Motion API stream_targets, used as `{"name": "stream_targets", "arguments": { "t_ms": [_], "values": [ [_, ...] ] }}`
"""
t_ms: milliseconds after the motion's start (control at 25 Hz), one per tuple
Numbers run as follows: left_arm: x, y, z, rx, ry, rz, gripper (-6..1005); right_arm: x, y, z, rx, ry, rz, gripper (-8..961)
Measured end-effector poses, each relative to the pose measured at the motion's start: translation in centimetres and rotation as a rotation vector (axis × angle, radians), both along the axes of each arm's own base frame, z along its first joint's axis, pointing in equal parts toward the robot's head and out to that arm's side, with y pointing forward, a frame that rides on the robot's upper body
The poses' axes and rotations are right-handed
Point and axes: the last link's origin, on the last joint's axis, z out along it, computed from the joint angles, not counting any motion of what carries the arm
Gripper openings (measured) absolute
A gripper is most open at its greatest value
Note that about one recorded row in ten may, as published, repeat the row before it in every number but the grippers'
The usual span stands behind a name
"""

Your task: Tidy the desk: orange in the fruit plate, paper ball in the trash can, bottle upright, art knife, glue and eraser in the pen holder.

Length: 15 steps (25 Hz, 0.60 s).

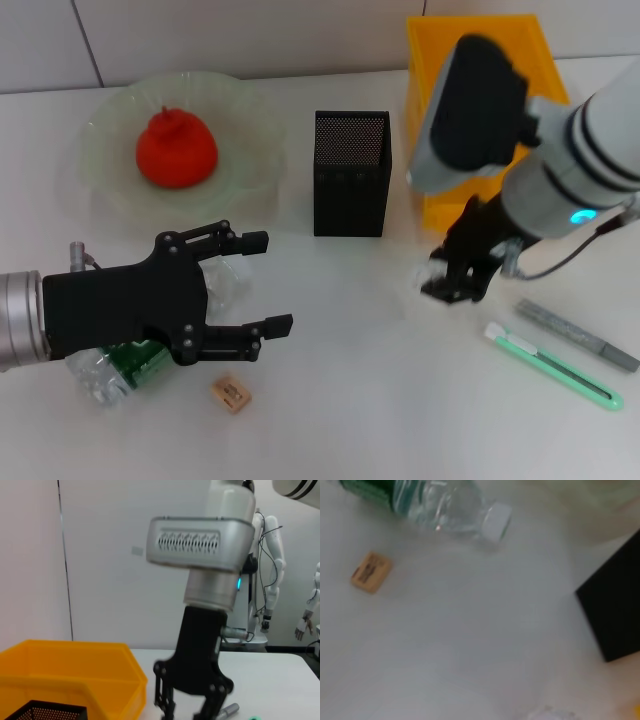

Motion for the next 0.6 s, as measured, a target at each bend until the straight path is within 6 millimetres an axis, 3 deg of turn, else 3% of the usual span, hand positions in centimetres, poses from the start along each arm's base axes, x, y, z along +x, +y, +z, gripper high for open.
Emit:
{"name": "stream_targets", "arguments": {
  "t_ms": [280,600],
  "values": [
    [0.0,0.0,0.0,0.003,0.000,-0.001,865,-0.8,0.8,4.4,0.177,0.034,0.025,361],
    [0.2,0.1,0.0,0.002,-0.002,-0.004,865,-0.3,2.0,7.6,0.350,0.050,0.042,358]
  ]
}}
